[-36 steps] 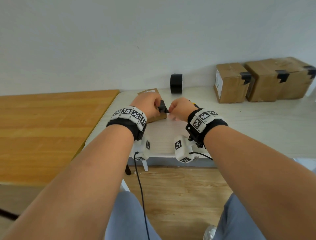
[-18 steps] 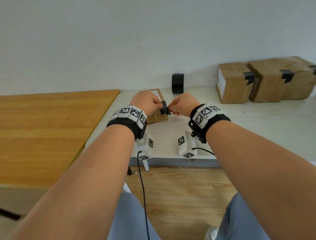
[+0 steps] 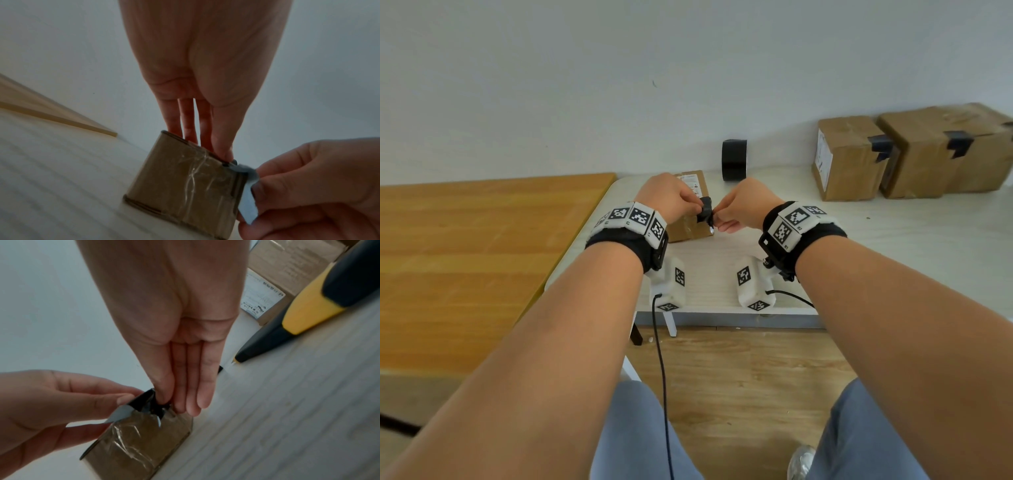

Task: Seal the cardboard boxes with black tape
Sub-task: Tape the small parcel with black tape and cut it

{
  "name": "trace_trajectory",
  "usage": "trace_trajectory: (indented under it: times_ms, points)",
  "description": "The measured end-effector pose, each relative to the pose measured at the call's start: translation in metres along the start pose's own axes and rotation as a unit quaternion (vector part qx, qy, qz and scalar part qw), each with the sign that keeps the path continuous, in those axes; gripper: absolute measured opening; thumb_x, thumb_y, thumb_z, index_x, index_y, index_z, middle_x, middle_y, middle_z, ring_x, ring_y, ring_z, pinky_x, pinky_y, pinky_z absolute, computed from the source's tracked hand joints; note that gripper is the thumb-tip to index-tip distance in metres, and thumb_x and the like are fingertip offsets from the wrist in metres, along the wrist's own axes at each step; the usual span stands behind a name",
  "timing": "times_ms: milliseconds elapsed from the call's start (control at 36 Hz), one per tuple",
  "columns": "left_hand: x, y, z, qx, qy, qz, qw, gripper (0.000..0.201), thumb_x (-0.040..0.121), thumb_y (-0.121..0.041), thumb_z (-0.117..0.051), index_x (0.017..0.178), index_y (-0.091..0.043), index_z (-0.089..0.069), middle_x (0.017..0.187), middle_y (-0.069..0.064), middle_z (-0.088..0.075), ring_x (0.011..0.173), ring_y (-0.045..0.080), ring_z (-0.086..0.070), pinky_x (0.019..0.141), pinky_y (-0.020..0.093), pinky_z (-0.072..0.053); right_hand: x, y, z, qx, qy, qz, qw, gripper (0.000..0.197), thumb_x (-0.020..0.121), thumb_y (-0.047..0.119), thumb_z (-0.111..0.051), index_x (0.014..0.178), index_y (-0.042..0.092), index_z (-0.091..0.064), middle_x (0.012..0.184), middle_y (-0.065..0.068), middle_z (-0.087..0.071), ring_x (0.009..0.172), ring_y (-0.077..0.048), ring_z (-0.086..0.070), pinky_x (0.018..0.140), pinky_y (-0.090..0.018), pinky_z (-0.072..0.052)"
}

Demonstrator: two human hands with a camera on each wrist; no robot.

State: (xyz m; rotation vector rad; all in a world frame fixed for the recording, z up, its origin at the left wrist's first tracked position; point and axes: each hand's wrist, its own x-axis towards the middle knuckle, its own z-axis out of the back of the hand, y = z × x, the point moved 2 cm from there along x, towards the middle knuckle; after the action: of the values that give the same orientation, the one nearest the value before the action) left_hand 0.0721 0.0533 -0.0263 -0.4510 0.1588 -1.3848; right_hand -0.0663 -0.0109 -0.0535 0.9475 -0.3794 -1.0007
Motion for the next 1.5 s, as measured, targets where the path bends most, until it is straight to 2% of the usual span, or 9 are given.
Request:
trace_trajectory:
  times_ms: [250,389,639,889,1028,1111,1194,1305,1500]
  points:
    - [-0.001,-0.002,0.0,0.007,0.011,0.003,1.0,0.021,0.086,-0.025,-0.067,0.105,-0.02,-0.074,0.113,-0.001,-0.07,0.105,0.015,-0.061,0.092,0.025,-0.043,0.003,0.004,-0.002,-0.056,-0.022,0.013,0.998,0.006,0.081,0.01,-0.073,0.086,0.007,-0.072,0.081,-0.009,-0.074,0.073,-0.014,-0.071,0.072,-0.024,-0.059]
    - [-0.001,-0.001,0.0,0.002,0.007,0.002,1.0,0.02,0.085,-0.025,-0.067,0.103,-0.02,-0.075,0.11,-0.003,-0.07,0.105,0.013,-0.061,0.09,0.022,-0.042,0.004,0.003,-0.004,-0.06,-0.02,0.015,0.998,0.006,0.081,0.012,-0.073,0.084,0.008,-0.072,0.08,-0.008,-0.074,0.068,-0.012,-0.07,0.064,-0.018,-0.057]
    - [0.001,0.0,-0.001,0.003,0.006,0.004,1.0,0.02,0.085,-0.026,-0.067,0.102,-0.021,-0.076,0.11,-0.003,-0.071,0.104,0.013,-0.06,0.085,0.021,-0.041,0.004,0.001,-0.005,-0.066,-0.023,0.043,0.997,0.007,0.08,0.016,-0.075,0.08,0.009,-0.071,0.08,-0.006,-0.073,0.07,-0.011,-0.069,0.067,-0.018,-0.056]
    - [0.003,0.002,-0.002,-0.001,0.005,-0.002,1.0,0.019,0.084,-0.026,-0.068,0.1,-0.021,-0.076,0.106,-0.004,-0.072,0.097,0.009,-0.06,0.082,0.02,-0.04,0.003,-0.001,-0.005,-0.065,-0.022,0.048,0.996,0.015,0.079,0.021,-0.076,0.085,0.008,-0.07,0.081,-0.004,-0.073,0.075,-0.012,-0.069,0.072,-0.019,-0.055]
    - [0.005,0.001,-0.002,0.004,0.002,-0.002,1.0,0.019,0.083,-0.026,-0.069,0.099,-0.021,-0.076,0.103,-0.004,-0.072,0.084,0.005,-0.054,0.078,0.019,-0.039,0.004,0.0,-0.008,-0.084,-0.031,0.049,0.995,0.019,0.076,0.021,-0.078,0.086,0.009,-0.068,0.082,-0.004,-0.073,0.075,-0.013,-0.067,0.079,-0.026,-0.055]
    - [0.005,0.002,-0.003,0.001,-0.005,0.005,1.0,0.017,0.081,-0.029,-0.07,0.096,-0.023,-0.077,0.098,-0.006,-0.072,0.081,0.005,-0.054,0.073,0.018,-0.038,0.004,-0.002,-0.008,-0.09,-0.026,0.05,0.994,0.018,0.074,0.019,-0.08,0.084,0.012,-0.067,0.082,-0.004,-0.073,0.077,-0.014,-0.069,0.081,-0.028,-0.056]
    - [0.004,0.001,-0.005,0.009,-0.018,0.016,1.0,0.016,0.077,-0.037,-0.072,0.087,-0.026,-0.078,0.085,-0.009,-0.07,0.072,0.005,-0.052,0.058,0.015,-0.034,0.0,-0.005,-0.004,-0.074,-0.012,0.052,0.996,0.013,0.076,0.01,-0.078,0.084,0.012,-0.067,0.084,-0.004,-0.071,0.074,-0.012,-0.066,0.079,-0.027,-0.054]
    - [0.006,-0.003,-0.007,0.028,-0.022,0.018,0.999,0.016,0.077,-0.039,-0.072,0.081,-0.024,-0.077,0.081,-0.009,-0.068,0.075,0.008,-0.056,0.066,0.021,-0.038,-0.004,-0.008,-0.002,-0.053,0.002,0.042,0.998,0.019,0.079,-0.002,-0.068,0.091,0.012,-0.071,0.094,-0.004,-0.072,0.088,-0.014,-0.066,0.087,-0.026,-0.053]
    - [0.004,-0.005,-0.011,0.057,-0.028,0.009,0.998,0.015,0.077,-0.039,-0.07,0.07,-0.026,-0.07,0.075,-0.009,-0.063,0.074,0.012,-0.057,0.064,0.023,-0.037,-0.007,-0.007,-0.003,-0.036,0.002,0.024,0.999,0.028,0.08,-0.009,-0.06,0.102,0.005,-0.071,0.103,-0.009,-0.072,0.101,-0.019,-0.067,0.091,-0.027,-0.053]
